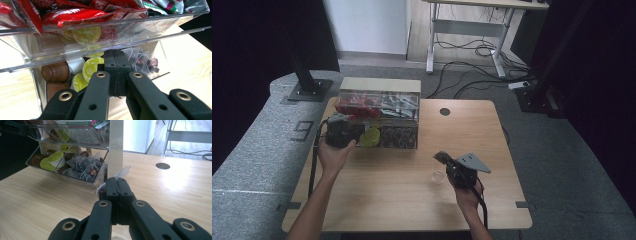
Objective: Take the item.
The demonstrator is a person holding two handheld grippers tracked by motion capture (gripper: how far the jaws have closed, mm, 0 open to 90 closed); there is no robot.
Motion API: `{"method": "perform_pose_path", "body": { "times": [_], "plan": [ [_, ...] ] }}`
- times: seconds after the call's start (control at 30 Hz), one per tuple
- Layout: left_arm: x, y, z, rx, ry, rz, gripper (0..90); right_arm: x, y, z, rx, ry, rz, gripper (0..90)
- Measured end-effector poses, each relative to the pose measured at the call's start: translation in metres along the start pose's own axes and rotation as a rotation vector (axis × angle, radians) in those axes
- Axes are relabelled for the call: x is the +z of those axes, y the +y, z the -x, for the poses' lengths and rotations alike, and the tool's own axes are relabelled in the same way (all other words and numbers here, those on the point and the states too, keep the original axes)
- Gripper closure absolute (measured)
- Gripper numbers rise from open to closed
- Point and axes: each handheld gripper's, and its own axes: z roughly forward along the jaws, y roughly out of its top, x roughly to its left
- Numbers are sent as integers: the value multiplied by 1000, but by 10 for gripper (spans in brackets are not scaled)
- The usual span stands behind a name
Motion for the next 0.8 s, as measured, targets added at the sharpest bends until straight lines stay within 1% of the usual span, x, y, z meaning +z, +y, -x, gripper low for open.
{"method": "perform_pose_path", "body": {
  "times": [0.1, 0.47, 0.6, 0.7, 0.8],
  "plan": [
    [0, 0, 0, 1, 1, 0, 900, -2, -1, 1, 5, -1, -1, 889],
    [0, -1, 0, 0, 0, -3, 900, -2, -4, 1, -3, 2, -12, 881],
    [0, -1, 0, -1, -1, -1, 900, 1, -7, 4, 2, 13, -27, 836],
    [0, -1, 0, -2, -2, 1, 900, 2, -8, 4, -2, 27, -39, 769],
    [0, -1, 0, -2, -3, 2, 900, 2, -9, 3, -11, 25, -38, 747]
  ]
}}
